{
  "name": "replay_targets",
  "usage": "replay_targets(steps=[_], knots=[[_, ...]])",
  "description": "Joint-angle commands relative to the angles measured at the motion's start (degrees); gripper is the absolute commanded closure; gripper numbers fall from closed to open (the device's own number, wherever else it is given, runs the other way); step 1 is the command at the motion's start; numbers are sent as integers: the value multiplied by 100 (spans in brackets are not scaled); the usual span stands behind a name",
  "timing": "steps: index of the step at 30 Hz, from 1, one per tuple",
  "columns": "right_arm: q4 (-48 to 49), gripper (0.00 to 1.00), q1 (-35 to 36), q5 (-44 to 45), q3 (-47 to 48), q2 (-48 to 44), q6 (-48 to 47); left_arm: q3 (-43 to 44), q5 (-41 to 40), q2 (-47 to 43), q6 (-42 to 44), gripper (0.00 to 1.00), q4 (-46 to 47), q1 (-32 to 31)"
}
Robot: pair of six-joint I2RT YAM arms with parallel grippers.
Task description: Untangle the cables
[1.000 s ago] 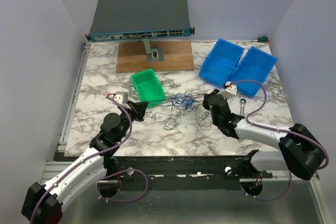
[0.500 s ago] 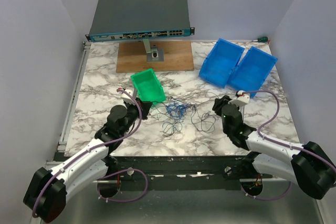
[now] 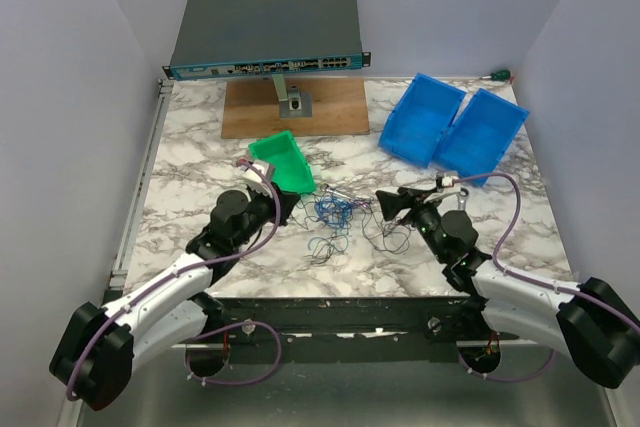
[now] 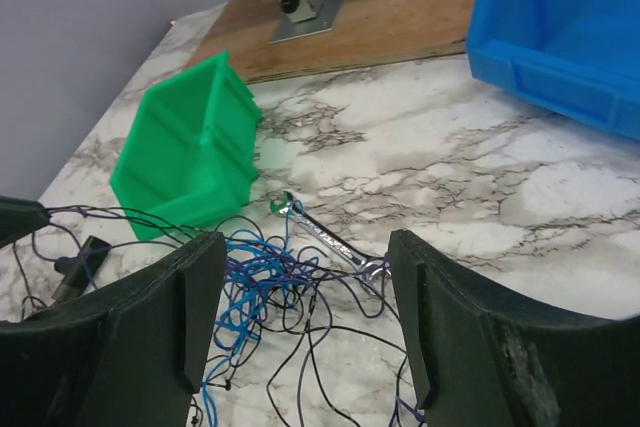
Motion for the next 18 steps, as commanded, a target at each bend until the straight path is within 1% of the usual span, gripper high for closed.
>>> replay_targets(steps=[1,3,5,6,9,12,16,18], knots=[[395,25,-5,-617,-101,-188,-87,263,325,193,162,100,13,10],[239,23,-5,-848,104,-338,-148,234,480,258,195,100,122,5],[-551,23,-5,-981,597,-449,-164,255,531,297,188,100,142,5],[-798,23,-5,-999,817,-487,-161,293,572,307,187,100,111,7],[-1723,23,-6,-784,1469,-354,-78,270,669,303,208,100,154,10],[-2731,23,-8,-695,2340,212,-153,229,730,294,213,100,244,-3],[-3409,23,-30,-738,3153,1107,-214,214,831,346,223,100,320,-10],[-3961,23,-73,-853,3654,1717,-250,236,833,368,222,100,312,-21]])
